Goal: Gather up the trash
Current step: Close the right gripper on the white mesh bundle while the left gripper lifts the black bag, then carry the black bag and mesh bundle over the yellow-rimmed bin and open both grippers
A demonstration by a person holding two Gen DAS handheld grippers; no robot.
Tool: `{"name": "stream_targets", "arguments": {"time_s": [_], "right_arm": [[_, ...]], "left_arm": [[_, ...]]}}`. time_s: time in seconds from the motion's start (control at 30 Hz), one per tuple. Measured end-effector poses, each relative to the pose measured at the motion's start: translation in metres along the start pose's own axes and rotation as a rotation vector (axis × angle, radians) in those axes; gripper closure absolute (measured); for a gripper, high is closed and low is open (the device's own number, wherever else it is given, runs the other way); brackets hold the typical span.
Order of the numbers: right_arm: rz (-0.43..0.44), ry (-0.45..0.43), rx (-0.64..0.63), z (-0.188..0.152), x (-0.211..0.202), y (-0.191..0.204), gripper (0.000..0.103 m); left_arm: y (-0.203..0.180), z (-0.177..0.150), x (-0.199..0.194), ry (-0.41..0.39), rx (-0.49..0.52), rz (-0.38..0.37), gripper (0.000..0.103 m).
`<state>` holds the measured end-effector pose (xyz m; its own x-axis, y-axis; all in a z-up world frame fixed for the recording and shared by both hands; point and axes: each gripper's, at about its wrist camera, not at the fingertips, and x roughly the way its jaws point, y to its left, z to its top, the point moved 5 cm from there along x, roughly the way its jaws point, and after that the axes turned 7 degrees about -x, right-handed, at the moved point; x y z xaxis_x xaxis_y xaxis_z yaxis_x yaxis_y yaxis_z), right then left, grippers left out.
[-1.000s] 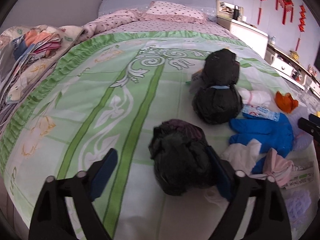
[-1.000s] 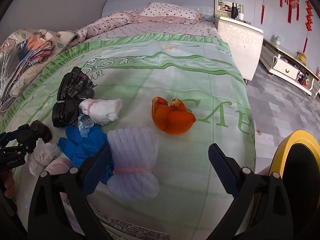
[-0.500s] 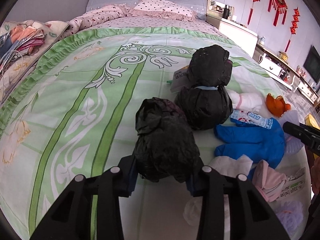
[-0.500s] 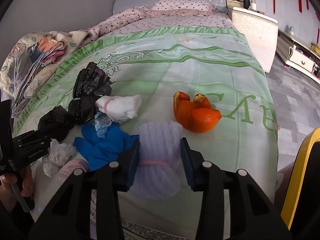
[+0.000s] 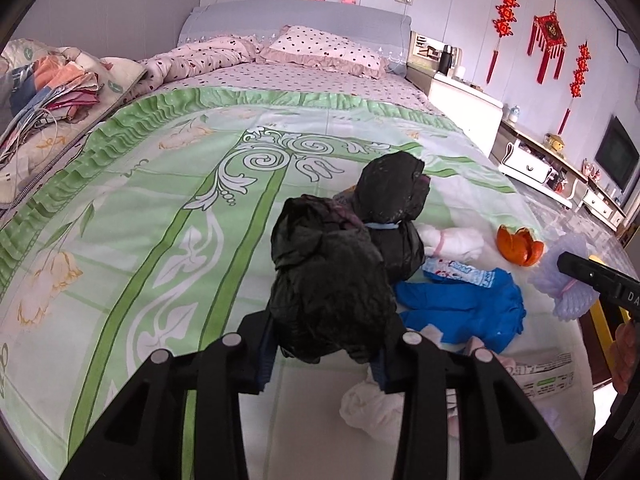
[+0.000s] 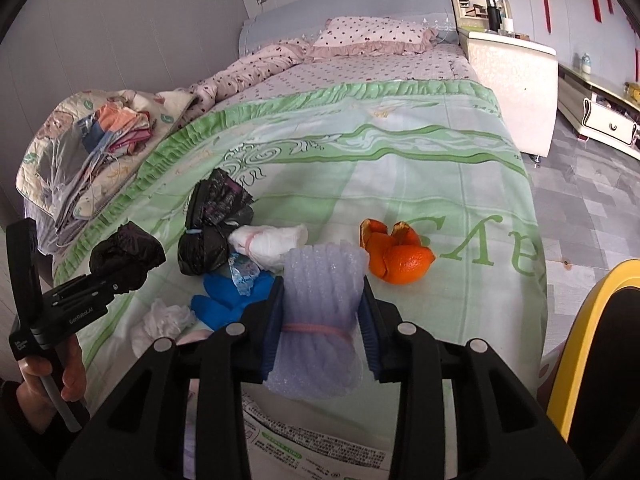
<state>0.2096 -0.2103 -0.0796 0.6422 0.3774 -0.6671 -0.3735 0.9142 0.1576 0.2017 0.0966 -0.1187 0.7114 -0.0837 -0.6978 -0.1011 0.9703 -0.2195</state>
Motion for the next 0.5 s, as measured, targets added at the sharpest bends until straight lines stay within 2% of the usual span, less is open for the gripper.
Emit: {"name": "stream_targets", "arguments": {"time_s": [0.23,0.5], "right_arm": [[-0.018,-0.044,0.015,-0.001,-0.031,-0.005,0.070],[-0.045,-0.108,0.069,-0.004,-0.077,-0.025,0.070]], "left_arm": [[-0.011,0.006,-0.022,-0.055,0.002,-0.010,0.068],[-0.046,0.003,-0.051,-0.095,0.001,-0.061,0.068]]}}
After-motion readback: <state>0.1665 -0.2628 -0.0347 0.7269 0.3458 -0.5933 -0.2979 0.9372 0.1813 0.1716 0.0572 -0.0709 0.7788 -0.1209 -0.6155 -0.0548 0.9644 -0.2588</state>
